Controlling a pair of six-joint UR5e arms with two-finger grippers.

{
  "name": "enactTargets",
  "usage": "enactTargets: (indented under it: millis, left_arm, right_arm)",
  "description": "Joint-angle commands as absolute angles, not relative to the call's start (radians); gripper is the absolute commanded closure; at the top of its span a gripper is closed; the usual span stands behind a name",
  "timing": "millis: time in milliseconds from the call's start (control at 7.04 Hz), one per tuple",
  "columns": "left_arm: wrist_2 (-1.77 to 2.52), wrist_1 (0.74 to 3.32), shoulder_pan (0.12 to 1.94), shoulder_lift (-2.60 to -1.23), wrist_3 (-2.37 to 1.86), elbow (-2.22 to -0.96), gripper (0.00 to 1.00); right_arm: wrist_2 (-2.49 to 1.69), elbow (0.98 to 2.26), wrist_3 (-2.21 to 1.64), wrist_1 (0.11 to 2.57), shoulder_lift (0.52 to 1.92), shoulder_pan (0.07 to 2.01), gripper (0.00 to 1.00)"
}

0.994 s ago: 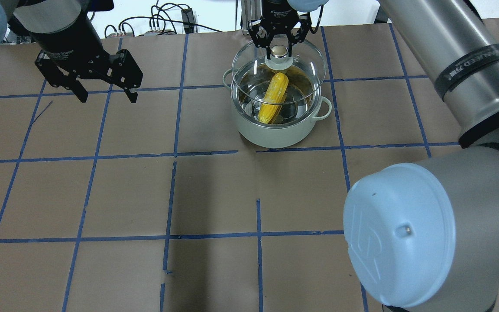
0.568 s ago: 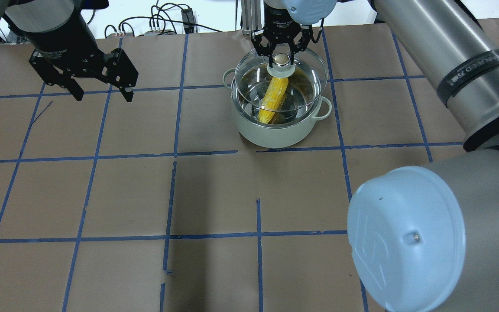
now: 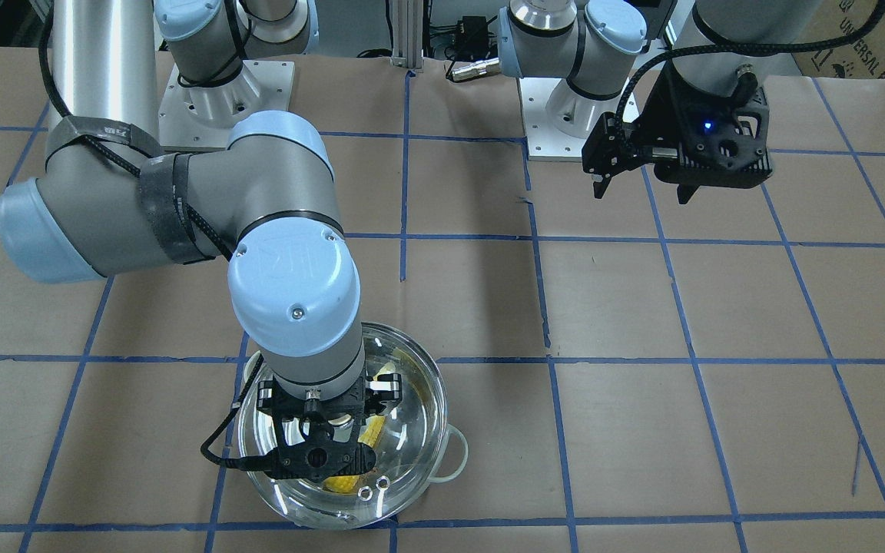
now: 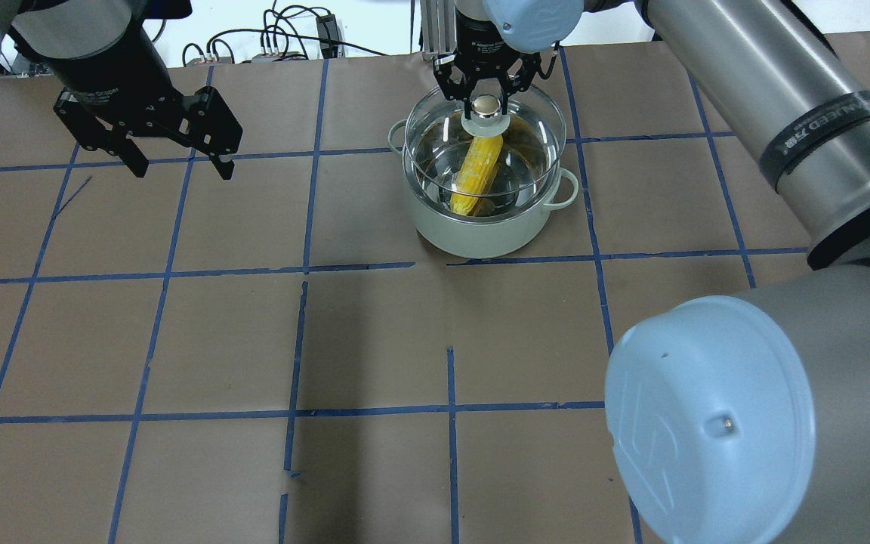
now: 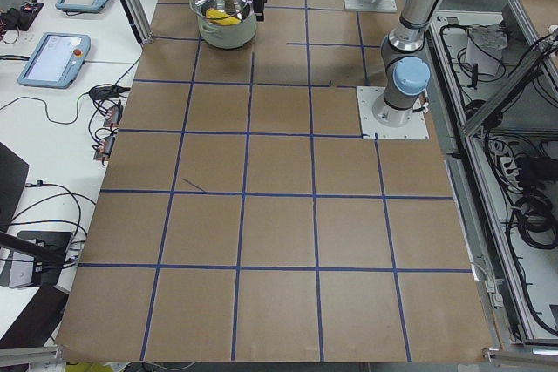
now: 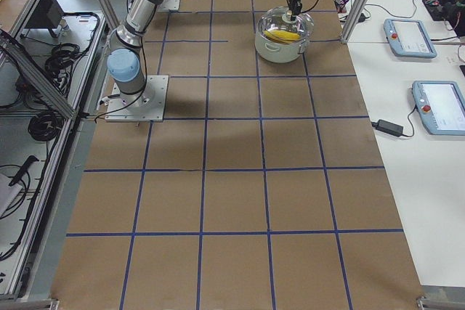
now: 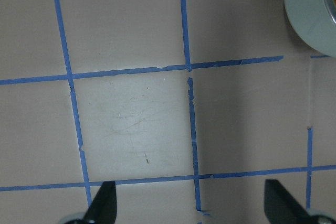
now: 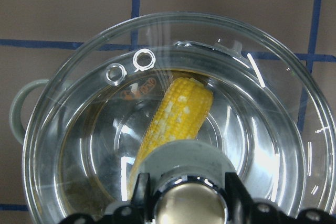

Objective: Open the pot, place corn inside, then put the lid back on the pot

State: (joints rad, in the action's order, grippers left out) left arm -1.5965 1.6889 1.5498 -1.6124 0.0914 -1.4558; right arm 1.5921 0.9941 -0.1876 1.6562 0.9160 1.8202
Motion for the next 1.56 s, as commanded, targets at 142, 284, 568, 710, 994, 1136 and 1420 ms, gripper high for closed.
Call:
enactTargets:
  millis: [142,284,568,710,994,1136,1420]
  left_arm:
    - [-1.595,1.690,1.551,-1.615,0.081,-1.439,0.00]
    - [-1.595,1.692,1.551,-1.614,0.080,-1.439,0.00]
    - [-1.591,1.692,1.551,-1.614,0.080,-1.443,0.00]
    - [-1.592,1.690,1.551,-1.603,0.081,-1.460,0.00]
    - [-1.591,1.690,1.549,-1.605,0.081,-1.459,0.00]
    - [-1.591,1.690,1.549,-1.605,0.081,-1.459,0.00]
    - [-1.591,1.690,1.549,-1.606,0.081,-1.459,0.00]
  right_arm:
    - [1.594,1.003,-0.181,1.655,0.917,1.821,0.96]
    - [1.594,1.003,-0.183,1.655,0.922,1.821,0.96]
    - [1.595,1.015,-0.186,1.655,0.931,1.822,0.96]
    - [1.594,1.025,-0.186,1.655,0.931,1.824,0.96]
    - [1.594,1.025,-0.189,1.655,0.928,1.825,0.96]
    - [1.594,1.025,-0.189,1.655,0.927,1.825,0.96]
    - [1.594,1.026,-0.192,1.657,0.925,1.828,0.96]
